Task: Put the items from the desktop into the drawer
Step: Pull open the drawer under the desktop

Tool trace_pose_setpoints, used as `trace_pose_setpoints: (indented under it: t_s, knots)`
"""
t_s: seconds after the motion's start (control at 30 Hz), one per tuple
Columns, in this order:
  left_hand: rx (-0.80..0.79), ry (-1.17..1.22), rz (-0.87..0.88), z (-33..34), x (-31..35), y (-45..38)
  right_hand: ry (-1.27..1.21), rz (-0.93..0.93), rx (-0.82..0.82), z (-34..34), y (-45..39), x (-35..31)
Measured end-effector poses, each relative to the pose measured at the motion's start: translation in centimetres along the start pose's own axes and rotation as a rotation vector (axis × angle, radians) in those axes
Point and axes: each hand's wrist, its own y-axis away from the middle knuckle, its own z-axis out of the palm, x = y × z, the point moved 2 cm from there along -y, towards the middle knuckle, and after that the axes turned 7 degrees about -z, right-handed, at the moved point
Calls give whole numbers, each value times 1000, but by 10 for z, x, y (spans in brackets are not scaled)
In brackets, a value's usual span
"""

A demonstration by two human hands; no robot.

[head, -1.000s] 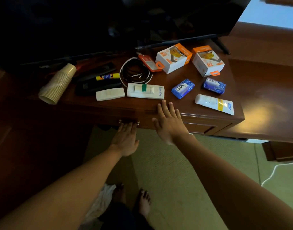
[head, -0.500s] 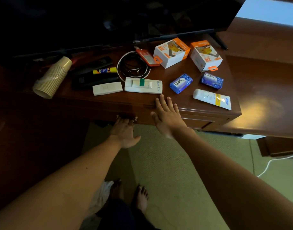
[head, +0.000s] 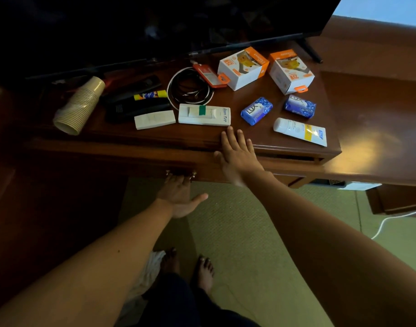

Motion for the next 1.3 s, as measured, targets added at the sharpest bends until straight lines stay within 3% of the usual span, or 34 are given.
trace_pose_setpoints:
  t_s: [1.3]
  knots:
    - [8,4,-49,86,14,160,58,65,-6,8,4,-7]
